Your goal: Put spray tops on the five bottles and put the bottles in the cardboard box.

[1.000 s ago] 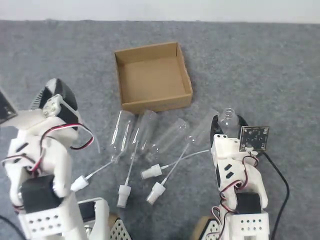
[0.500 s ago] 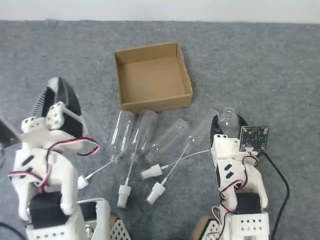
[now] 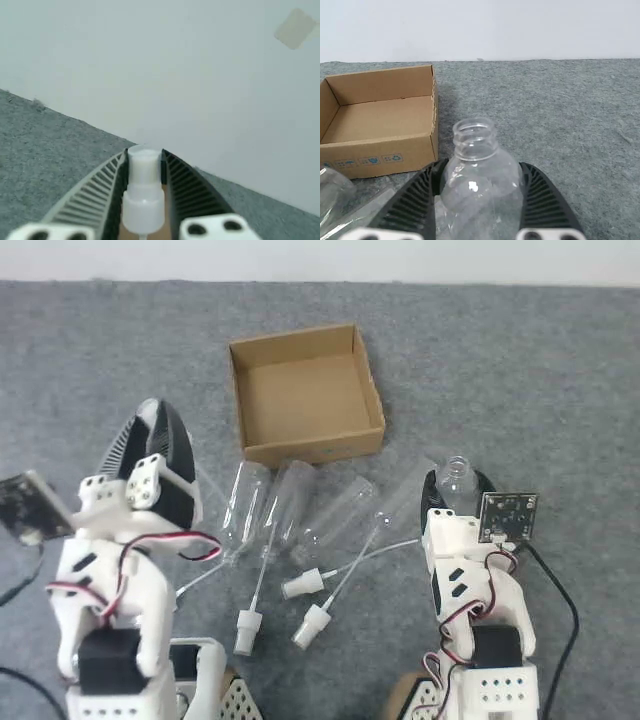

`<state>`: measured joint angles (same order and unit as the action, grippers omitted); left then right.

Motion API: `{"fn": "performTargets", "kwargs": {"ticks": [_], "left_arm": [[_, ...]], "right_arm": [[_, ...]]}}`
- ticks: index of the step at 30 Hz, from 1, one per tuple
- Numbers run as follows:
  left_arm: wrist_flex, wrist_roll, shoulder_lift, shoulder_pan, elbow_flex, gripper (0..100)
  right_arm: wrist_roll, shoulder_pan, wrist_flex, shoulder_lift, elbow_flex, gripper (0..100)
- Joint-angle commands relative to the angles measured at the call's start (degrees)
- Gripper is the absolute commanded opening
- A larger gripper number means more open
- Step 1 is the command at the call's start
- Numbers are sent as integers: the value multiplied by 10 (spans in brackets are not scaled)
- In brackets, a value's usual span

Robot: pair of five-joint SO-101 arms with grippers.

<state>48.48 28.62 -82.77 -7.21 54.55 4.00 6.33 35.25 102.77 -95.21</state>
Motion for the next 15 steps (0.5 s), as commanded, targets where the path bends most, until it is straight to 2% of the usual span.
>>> {"fn": "performTargets", "kwargs": {"ticks": [1,15], "left_arm": [[-18,11,-47,4,2,10],[-18,-13,-122,4,31,11]], "right_arm": [[-7,-7,4,13,11,69],[-5,-17,5,13,38,69]]}}
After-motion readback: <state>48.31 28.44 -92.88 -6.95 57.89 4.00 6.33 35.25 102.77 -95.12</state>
